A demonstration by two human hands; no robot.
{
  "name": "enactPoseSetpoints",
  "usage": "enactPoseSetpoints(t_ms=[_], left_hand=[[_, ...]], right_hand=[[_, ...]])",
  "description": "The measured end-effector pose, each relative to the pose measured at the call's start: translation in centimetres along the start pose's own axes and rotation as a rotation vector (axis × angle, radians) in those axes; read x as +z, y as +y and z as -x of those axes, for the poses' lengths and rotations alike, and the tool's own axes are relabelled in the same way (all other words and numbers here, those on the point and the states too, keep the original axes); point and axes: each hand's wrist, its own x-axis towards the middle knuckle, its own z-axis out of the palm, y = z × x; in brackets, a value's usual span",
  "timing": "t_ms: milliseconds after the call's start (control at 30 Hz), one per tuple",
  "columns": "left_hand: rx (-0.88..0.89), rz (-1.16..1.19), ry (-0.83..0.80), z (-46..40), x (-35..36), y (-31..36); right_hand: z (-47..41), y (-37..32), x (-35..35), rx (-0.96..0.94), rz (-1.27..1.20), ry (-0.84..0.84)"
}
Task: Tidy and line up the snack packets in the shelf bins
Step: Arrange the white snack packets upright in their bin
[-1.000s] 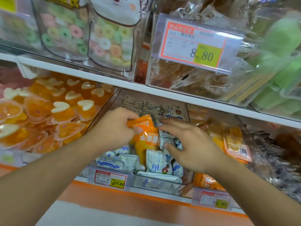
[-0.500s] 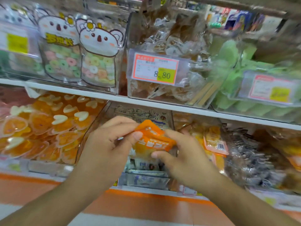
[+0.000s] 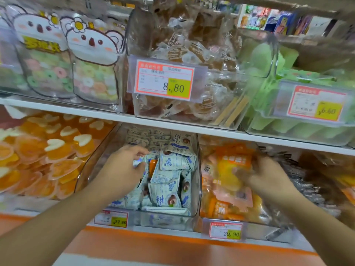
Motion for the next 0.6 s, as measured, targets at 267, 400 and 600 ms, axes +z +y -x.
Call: enactPoseSetpoints(t_ms=[267, 400, 600], left_hand=[[0.092, -0.178, -0.108, -3.1, 2.5, -1.2], [0.056, -0.101, -0.108, -3.1, 2.7, -1.0], [-0.127, -0.004, -0.077, -1.9, 0.7, -0.9]], right_hand=[[3.3, -1.9, 3.1, -0.327, 0.293, 0.199], [3.8, -4.8, 4.9, -0.565, 0.306, -0.051], [3.7, -8.3, 7.0, -0.722, 0.288, -0.186]])
